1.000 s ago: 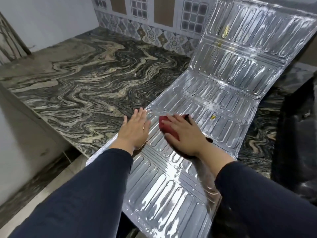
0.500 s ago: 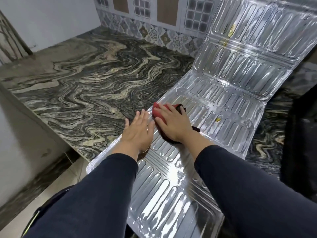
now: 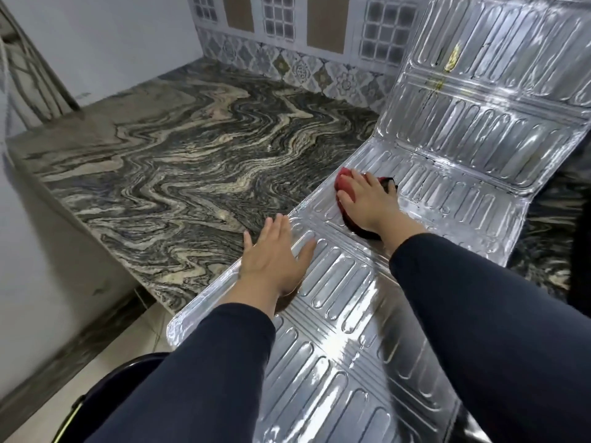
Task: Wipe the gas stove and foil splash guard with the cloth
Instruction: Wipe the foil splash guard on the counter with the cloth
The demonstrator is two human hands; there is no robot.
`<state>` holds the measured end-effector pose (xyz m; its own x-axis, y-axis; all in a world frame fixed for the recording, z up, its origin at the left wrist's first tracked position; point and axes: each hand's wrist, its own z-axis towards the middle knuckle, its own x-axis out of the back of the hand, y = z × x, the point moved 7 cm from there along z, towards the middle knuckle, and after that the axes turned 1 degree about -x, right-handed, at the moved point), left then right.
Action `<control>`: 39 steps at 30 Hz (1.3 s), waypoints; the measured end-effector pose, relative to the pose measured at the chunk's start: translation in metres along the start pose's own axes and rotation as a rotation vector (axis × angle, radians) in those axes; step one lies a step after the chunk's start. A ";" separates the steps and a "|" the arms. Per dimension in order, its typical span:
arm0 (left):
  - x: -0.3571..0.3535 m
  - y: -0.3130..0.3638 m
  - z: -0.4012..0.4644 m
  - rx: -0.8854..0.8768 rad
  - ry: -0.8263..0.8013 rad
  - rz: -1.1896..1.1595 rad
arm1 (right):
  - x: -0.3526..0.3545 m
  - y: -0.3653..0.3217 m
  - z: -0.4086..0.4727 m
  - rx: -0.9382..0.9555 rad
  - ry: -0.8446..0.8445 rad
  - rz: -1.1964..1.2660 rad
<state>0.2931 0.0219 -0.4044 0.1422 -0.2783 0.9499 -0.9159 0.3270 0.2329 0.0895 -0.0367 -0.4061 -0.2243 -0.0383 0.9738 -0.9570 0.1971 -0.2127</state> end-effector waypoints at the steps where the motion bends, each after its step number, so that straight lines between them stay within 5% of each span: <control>1: 0.004 0.001 0.001 0.009 0.018 -0.027 | 0.000 -0.001 -0.005 0.007 0.001 0.007; 5: 0.017 0.007 -0.009 0.014 0.121 -0.005 | -0.006 -0.008 -0.034 0.020 0.011 -0.002; 14: -0.011 0.003 -0.035 0.090 -0.010 0.103 | -0.026 -0.055 -0.101 -0.052 -0.008 0.049; 25: -0.023 -0.001 -0.044 0.119 -0.127 0.086 | -0.018 -0.046 -0.131 0.416 0.005 -0.028; 35: -0.023 -0.002 -0.043 0.128 -0.140 0.109 | 0.001 0.022 -0.022 -0.015 -0.008 -0.040; 39: -0.023 -0.001 -0.040 0.149 -0.163 0.093 | -0.009 -0.006 -0.045 -0.004 -0.006 -0.009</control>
<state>0.3061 0.0639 -0.4185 0.0030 -0.3997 0.9166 -0.9693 0.2243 0.1011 0.1056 0.0068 -0.4102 -0.2172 -0.0459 0.9751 -0.9581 0.2011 -0.2039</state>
